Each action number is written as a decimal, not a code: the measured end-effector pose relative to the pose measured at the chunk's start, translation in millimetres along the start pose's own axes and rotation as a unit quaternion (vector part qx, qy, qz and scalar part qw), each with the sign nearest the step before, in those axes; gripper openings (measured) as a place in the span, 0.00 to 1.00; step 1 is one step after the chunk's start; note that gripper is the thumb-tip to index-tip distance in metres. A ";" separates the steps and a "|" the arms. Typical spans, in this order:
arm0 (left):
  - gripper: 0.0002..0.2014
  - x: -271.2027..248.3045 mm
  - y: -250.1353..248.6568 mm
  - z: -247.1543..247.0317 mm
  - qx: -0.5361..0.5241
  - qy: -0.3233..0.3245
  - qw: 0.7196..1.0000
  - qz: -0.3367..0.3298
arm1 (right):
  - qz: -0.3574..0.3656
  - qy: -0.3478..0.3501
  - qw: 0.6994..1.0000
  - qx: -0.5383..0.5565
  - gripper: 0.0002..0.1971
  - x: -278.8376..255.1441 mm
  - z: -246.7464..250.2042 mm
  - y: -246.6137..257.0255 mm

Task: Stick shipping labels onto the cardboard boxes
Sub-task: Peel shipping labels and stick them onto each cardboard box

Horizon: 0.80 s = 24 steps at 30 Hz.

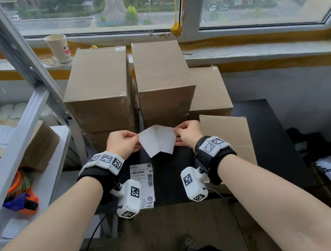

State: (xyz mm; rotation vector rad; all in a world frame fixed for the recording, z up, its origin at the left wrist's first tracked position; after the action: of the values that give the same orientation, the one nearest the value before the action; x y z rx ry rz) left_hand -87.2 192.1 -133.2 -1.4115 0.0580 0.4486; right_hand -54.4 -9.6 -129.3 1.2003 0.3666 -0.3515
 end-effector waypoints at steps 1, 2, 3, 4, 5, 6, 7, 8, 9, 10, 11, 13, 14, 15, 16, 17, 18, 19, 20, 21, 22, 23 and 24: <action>0.05 1.5 4.4 3.5 0.008 -0.004 1.000 0.000 | 0.009 -0.008 1.000 -0.025 0.08 0.8 2.2 -0.7; 0.05 2.7 9.0 7.4 0.015 -0.010 1.000 0.002 | 0.018 -0.015 0.998 -0.051 0.09 0.9 5.1 -1.2; 0.04 3.7 13.8 11.3 0.022 -0.016 1.000 0.006 | 0.024 -0.023 0.997 -0.073 0.09 1.3 8.6 -2.1; 0.04 4.3 17.9 15.1 0.029 -0.021 0.999 0.011 | 0.029 -0.034 0.995 -0.093 0.09 1.5 13.2 -2.9; 0.04 4.9 21.7 18.8 0.034 -0.028 0.999 0.016 | 0.031 -0.046 0.992 -0.113 0.09 1.9 18.2 -3.4; 0.04 4.9 24.6 21.9 0.035 -0.032 0.999 0.018 | 0.032 -0.057 0.989 -0.132 0.10 3.6 23.1 -5.0; 0.04 4.6 26.6 24.6 0.033 -0.034 0.999 0.019 | 0.030 -0.068 0.986 -0.148 0.11 4.5 27.7 -6.3; 0.04 3.6 27.7 27.1 0.027 -0.035 0.999 0.020 | 0.026 -0.079 0.984 -0.158 0.12 5.7 31.9 -8.3; 0.04 2.7 28.4 29.0 0.018 -0.034 0.999 0.023 | 0.023 -0.090 0.982 -0.165 0.13 5.8 36.2 -10.2; 0.04 2.0 28.9 31.3 0.009 -0.035 0.999 0.026 | 0.020 -0.102 0.980 -0.171 0.13 5.1 40.4 -11.7; 0.04 1.4 29.3 33.6 0.002 -0.038 0.999 0.026 | 0.018 -0.115 0.977 -0.177 0.13 2.3 44.1 -12.3; 0.04 1.0 30.2 38.8 0.002 -0.050 0.999 0.017 | 0.013 -0.138 0.974 -0.182 0.08 -1.2 50.4 -15.0; 0.04 0.7 30.3 41.0 0.007 -0.056 0.998 0.010 | 0.013 -0.148 0.972 -0.182 0.06 -2.9 52.3 -16.5; 0.04 0.5 30.9 42.7 0.009 -0.059 0.998 0.006 | 0.014 -0.152 0.972 -0.181 0.05 -4.3 53.1 -18.2; 0.04 0.2 31.7 43.6 0.009 -0.058 0.998 0.005 | 0.014 -0.151 0.972 -0.178 0.05 -5.2 52.3 -20.2; 0.04 -0.2 32.3 44.2 0.007 -0.054 0.998 0.005 | 0.017 -0.148 0.973 -0.174 0.07 -6.9 50.2 -21.0; 0.04 -0.9 32.6 44.4 0.004 -0.049 0.999 0.005 | 0.021 -0.142 0.975 -0.171 0.09 -10.4 46.9 -20.1; 0.04 -1.6 32.8 43.9 0.000 -0.043 0.999 0.006 | 0.028 -0.133 0.976 -0.168 0.09 -12.3 42.6 -20.4; 0.04 -2.6 32.9 43.3 -0.002 -0.036 0.999 0.008 | 0.036 -0.121 0.978 -0.166 0.09 -15.6 37.1 -19.5; 0.04 -3.8 32.7 42.0 -0.005 -0.030 1.000 0.008 | 0.042 -0.107 0.980 -0.163 0.08 -17.8 30.9 -19.2; 0.04 -5.5 32.2 40.9 -0.010 -0.025 1.000 0.010 | 0.048 -0.093 0.982 -0.157 0.08 -19.0 24.3 -19.4; 0.03 -7.6 31.5 39.5 -0.018 -0.019 1.000 0.012 | 0.054 -0.081 0.984 -0.151 0.10 -18.7 17.6 -20.0; 0.03 -10.0 31.0 38.3 -0.027 -0.014 0.999 0.016 | 0.055 -0.070 0.985 -0.148 0.11 -18.9 10.8 -20.7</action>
State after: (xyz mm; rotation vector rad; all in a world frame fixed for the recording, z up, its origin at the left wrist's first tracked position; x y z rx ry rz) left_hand -115.4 229.0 -152.6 -1.4584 0.0460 0.4987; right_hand -79.7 -25.2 -134.5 0.8949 0.2197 -0.2740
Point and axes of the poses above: each hand's wrist, its own x-axis towards the middle knuckle, its own z-axis out of the back of the hand, y = z × x, the point moved 3 cm from there along x, towards the middle knuckle, and after that the axes turned 6 degrees about -x, right-handed, at the moved point
